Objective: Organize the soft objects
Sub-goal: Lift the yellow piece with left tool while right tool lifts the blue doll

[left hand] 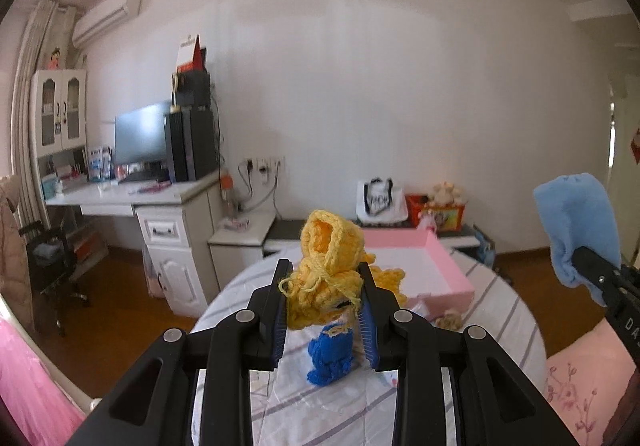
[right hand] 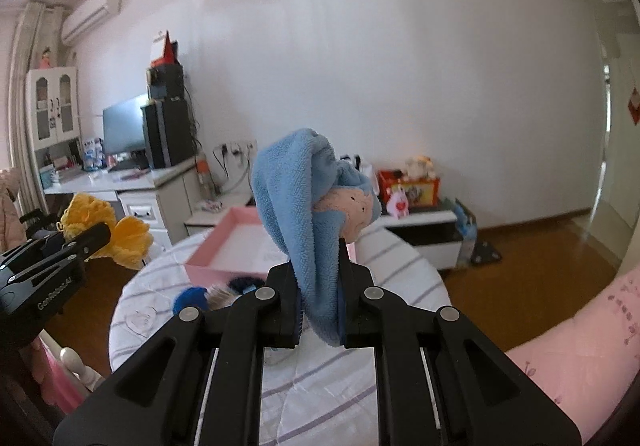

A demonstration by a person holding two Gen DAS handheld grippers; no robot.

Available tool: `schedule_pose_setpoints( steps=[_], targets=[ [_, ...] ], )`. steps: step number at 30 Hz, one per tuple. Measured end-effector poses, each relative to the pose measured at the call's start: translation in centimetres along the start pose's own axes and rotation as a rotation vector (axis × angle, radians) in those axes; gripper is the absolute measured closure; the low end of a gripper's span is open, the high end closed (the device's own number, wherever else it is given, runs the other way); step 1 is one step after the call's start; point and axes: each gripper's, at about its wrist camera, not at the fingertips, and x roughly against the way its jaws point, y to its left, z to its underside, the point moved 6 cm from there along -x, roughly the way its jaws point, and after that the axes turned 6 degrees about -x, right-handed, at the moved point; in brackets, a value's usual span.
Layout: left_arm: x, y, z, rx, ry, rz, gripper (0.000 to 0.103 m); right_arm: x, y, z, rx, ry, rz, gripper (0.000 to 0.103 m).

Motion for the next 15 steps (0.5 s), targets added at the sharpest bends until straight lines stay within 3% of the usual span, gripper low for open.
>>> schedule_pose_setpoints(
  steps=[7,15],
  targets=[
    [4.3,-0.1,1.3,-0.012,-0.067,0.002,0.076,2.6,1.4,-0.8,0.024,-0.074,-0.020,0.092],
    [6.1,-0.5,3.7,-0.023,-0.070,0.000,0.076,3.4,1.9,-0.6,0.030,-0.083,-0.026,0.091]
  ],
)
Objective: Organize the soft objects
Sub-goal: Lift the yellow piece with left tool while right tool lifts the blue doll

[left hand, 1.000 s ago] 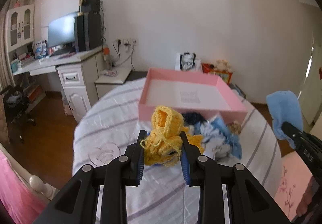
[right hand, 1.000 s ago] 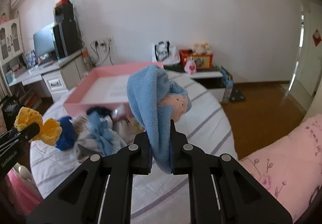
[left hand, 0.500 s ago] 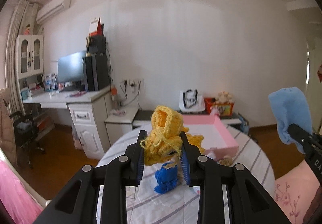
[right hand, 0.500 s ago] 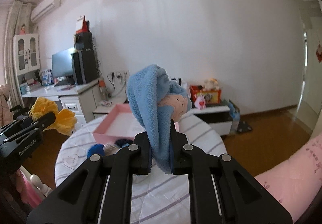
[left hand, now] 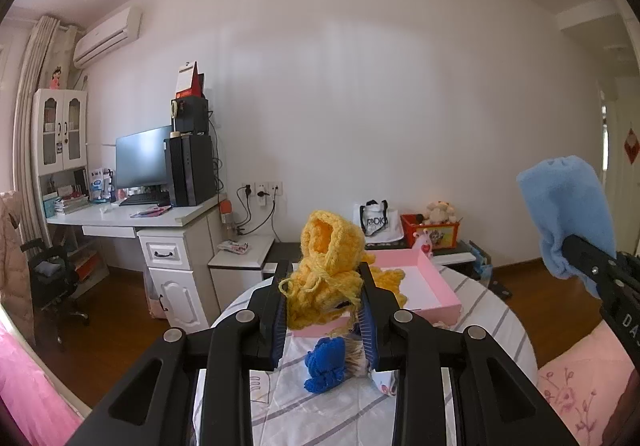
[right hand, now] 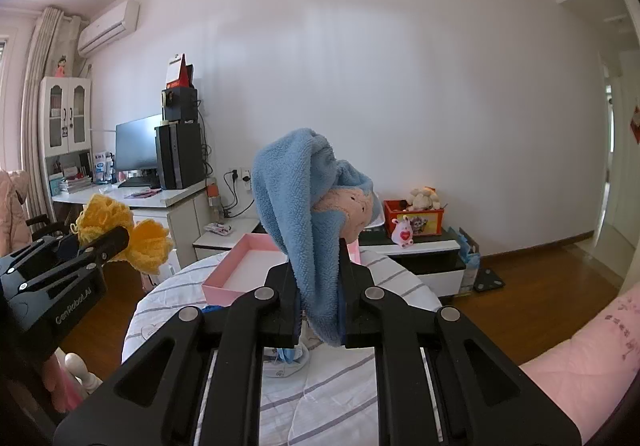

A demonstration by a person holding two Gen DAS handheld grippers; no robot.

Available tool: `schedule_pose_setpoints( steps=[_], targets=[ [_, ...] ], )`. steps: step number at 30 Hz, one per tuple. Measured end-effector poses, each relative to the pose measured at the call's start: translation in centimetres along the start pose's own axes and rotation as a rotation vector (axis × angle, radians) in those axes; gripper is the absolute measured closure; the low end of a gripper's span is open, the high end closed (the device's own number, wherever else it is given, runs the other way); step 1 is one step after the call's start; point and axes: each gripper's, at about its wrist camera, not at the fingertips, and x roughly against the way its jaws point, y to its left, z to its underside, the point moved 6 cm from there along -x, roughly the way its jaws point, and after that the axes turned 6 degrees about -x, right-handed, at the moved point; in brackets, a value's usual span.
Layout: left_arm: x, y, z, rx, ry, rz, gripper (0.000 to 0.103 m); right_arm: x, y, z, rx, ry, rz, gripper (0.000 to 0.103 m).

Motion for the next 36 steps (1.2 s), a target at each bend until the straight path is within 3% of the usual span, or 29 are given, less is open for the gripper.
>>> schedule_pose_setpoints(
  steps=[10,21,29,36],
  targets=[
    [-1.0,-0.3,-0.4,0.004,0.014,0.003,0.076,-0.4,-0.8,0.0,0.000,0.016,0.004,0.091],
    [-4.7,0.1,-2.6,0.016,0.052,0.003,0.076,-1.9,-0.4,0.4,0.006,0.051,0.001,0.090],
    [-10.2,0.0,-4.1,0.015,0.105,0.002,0.076,-6.4,-0.2,0.6,0.009,0.106,0.000,0.090],
    [-17.6,-0.6,-6.7,0.004,0.155,0.025,0.076,-11.4,-0.4,0.8,-0.001,0.161,0.030,0.090]
  ],
)
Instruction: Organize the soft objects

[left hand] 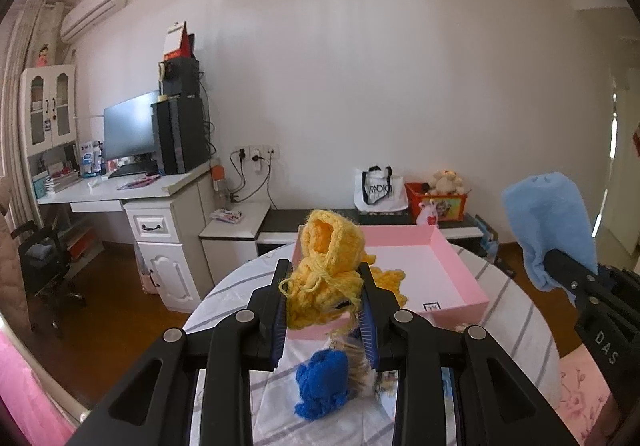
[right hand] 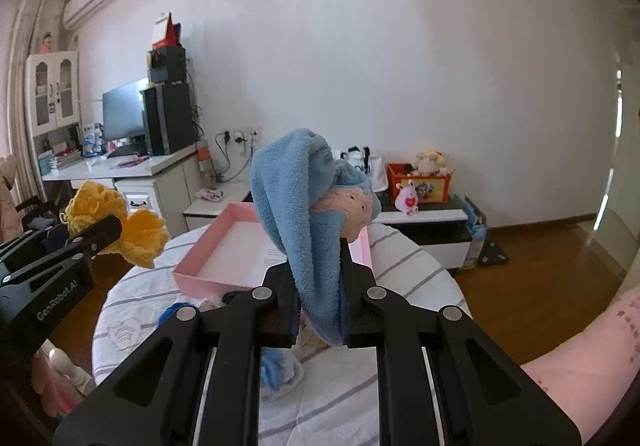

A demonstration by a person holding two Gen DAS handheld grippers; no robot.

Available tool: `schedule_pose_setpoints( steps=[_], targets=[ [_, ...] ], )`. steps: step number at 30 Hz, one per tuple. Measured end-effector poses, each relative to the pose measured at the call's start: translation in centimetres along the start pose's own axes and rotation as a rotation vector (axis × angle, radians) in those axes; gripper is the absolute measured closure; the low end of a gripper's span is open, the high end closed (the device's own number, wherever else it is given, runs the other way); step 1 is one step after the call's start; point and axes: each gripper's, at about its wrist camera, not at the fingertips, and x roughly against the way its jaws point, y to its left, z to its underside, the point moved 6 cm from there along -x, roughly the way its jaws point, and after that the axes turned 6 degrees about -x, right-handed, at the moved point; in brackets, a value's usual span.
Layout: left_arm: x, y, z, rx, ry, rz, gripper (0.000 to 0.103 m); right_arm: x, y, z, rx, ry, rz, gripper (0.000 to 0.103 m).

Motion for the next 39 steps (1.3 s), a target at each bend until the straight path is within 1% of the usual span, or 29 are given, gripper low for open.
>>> schedule_pose_setpoints(
  steps=[4,11,15,22,24,26,27,28,29,30,31,32,33,34,35,36,37,39],
  targets=[
    [-4.5,-0.1,-2.4,-0.003,0.037,0.009,0.076,-3.3,-0.1,-0.5,-0.003,0.038,0.013,0.090],
    [-13.9,-0.6,-6.4,-0.029,0.143,0.016,0.076,-9.0,0.1,-1.0,-0.007,0.115,0.011,0.087],
    [-19.2,-0.9,-8.8,-0.040,0.188,0.001,0.075,-12.0,0.2,-0.6,-0.004,0.160,0.009,0.087],
    [-29.4,-1.6,-11.6,-0.046,0.320,0.019,0.075,-16.9,0.0,0.9,0.021,0.251,0.031,0.087],
    [-31.7,-1.6,-12.4,-0.053,0.336,0.019,0.075,-17.9,-0.1,1.3,0.016,0.275,0.033,0.087],
    [-33.9,-1.5,-13.1,-0.058,0.343,0.017,0.071,-18.5,-0.5,1.9,0.011,0.292,0.032,0.085],
    [-34.8,-1.6,-13.3,-0.062,0.344,0.021,0.064,-18.8,-0.7,2.0,0.007,0.298,0.033,0.083],
    [-35.5,-1.6,-13.4,-0.065,0.350,0.019,0.057,-18.8,-1.0,2.1,0.001,0.300,0.036,0.073],
    [-36.1,-1.6,-13.5,-0.068,0.357,0.011,0.041,-18.8,-1.2,2.1,-0.006,0.296,0.043,0.057],
    [-36.4,-1.6,-13.4,-0.070,0.355,0.000,0.027,-18.7,-1.5,2.0,-0.011,0.288,0.056,0.046],
    [-36.6,-1.6,-13.4,-0.070,0.349,-0.007,0.023,-18.7,-1.8,1.9,-0.012,0.277,0.074,0.029],
    [-37.0,-1.5,-13.6,-0.071,0.344,-0.017,0.019,-18.6,-2.1,1.8,-0.013,0.264,0.093,0.021],
    [-37.1,-1.4,-13.4,-0.070,0.341,-0.026,0.016,-18.4,-2.4,1.6,-0.012,0.250,0.116,0.019],
    [-37.3,-1.4,-13.4,-0.068,0.340,-0.028,0.013,-18.3,-2.7,1.5,-0.014,0.242,0.133,0.014],
    [-37.8,-1.4,-13.4,-0.061,0.342,-0.026,0.008,-18.3,-2.9,1.5,-0.020,0.239,0.140,0.007],
    [-37.9,-1.4,-13.2,-0.053,0.344,-0.022,0.006,-18.3,-3.1,1.5,-0.026,0.239,0.143,0.004],
    [-38.3,-1.5,-13.2,-0.047,0.349,-0.019,0.006,-18.3,-3.3,1.5,-0.034,0.241,0.146,0.002],
    [-38.1,-1.7,-12.5,-0.043,0.355,-0.018,0.006,-18.4,-3.5,1.7,-0.040,0.252,0.154,0.001]
  ],
)
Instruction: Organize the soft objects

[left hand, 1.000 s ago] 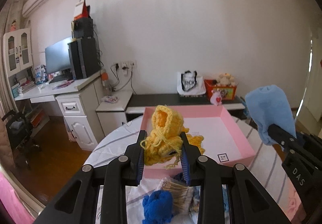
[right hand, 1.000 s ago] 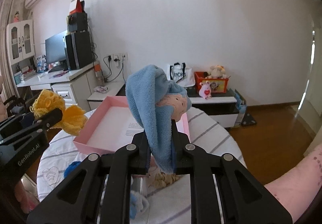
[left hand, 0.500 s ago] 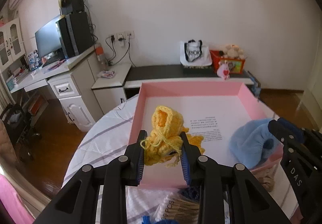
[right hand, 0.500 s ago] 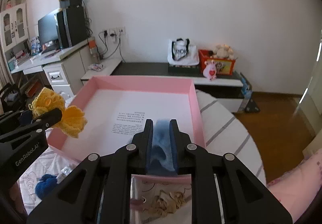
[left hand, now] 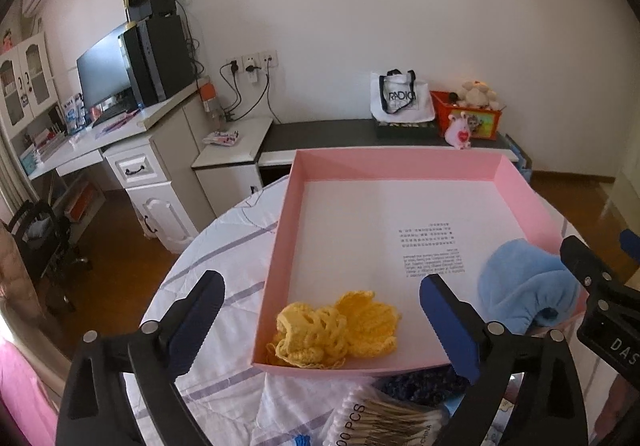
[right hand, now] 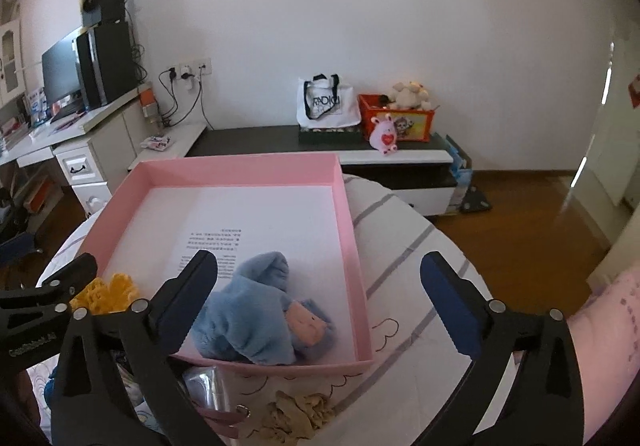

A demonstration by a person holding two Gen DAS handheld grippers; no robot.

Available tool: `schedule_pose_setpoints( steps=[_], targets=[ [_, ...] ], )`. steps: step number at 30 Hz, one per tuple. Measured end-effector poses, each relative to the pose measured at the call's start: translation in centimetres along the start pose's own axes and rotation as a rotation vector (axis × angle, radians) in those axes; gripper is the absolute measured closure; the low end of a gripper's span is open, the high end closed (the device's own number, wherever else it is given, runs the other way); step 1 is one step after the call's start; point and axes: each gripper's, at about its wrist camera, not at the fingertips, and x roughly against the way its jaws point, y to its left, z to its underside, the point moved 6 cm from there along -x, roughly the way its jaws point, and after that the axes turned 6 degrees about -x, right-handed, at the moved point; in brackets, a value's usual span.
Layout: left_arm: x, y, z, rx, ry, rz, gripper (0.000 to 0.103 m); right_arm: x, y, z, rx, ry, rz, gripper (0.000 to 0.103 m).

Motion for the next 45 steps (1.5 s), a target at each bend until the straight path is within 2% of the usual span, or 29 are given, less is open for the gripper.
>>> schedule_pose_setpoints(
  steps=[1,6,12,20,33,45],
  targets=[
    [-0.6,-0.1,-0.6,0.001,0.001,-0.002,0.006,0.0,-0.1,0.0,0.001,0.005,0.003,0.001],
    [0.3,0.6,1.6,0.005,-0.002,-0.009,0.006,-0.2,-0.1,0.2,0.015,0.015,0.016,0.000],
    [3.5,0.7,5.5,0.008,-0.010,-0.011,0.006,0.7,-0.1,0.4,0.013,0.011,0.014,0.000],
    [5.6,0.9,7.4,0.020,-0.020,-0.007,0.006,2.5,-0.1,0.7,0.010,-0.001,0.010,0.000],
    [12.1,1.1,11.6,0.043,-0.100,-0.009,0.000,7.9,-0.4,2.2,0.015,-0.064,-0.001,0.000],
    [19.5,1.1,16.1,0.066,-0.177,-0.030,0.000,14.2,-0.1,4.1,0.032,-0.148,-0.022,0.000]
  ],
)
